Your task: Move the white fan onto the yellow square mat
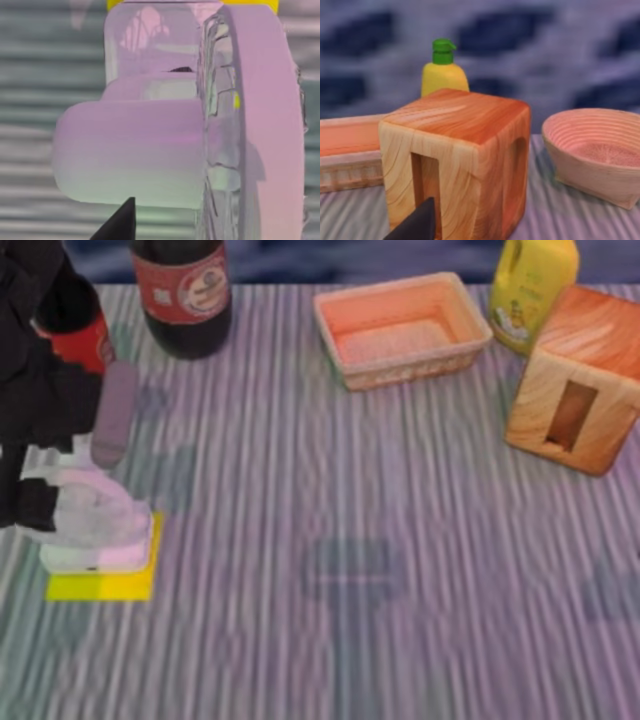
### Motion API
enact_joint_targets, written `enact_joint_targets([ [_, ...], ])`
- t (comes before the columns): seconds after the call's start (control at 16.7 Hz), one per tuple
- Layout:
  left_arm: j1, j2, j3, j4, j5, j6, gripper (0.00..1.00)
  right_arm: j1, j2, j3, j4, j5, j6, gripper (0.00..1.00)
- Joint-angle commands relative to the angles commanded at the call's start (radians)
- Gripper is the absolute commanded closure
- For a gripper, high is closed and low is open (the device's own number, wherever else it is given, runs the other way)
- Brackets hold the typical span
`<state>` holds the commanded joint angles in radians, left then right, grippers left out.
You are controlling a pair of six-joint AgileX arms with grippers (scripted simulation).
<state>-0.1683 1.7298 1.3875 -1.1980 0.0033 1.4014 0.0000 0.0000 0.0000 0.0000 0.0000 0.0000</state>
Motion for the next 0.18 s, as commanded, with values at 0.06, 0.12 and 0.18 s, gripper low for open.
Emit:
enact_joint_targets([
  [0.06,0.000,0.000,0.000,0.000,0.000,0.000,0.00,0.000,0.000,0.000,0.000,0.000,0.000,0.00],
  [0.12,0.000,0.000,0.000,0.000,0.000,0.000,0.00,0.000,0.000,0.000,0.000,0.000,0.000,0.00],
  [0.18,0.000,0.000,0.000,0.000,0.000,0.000,0.00,0.000,0.000,0.000,0.000,0.000,0.000,0.00],
])
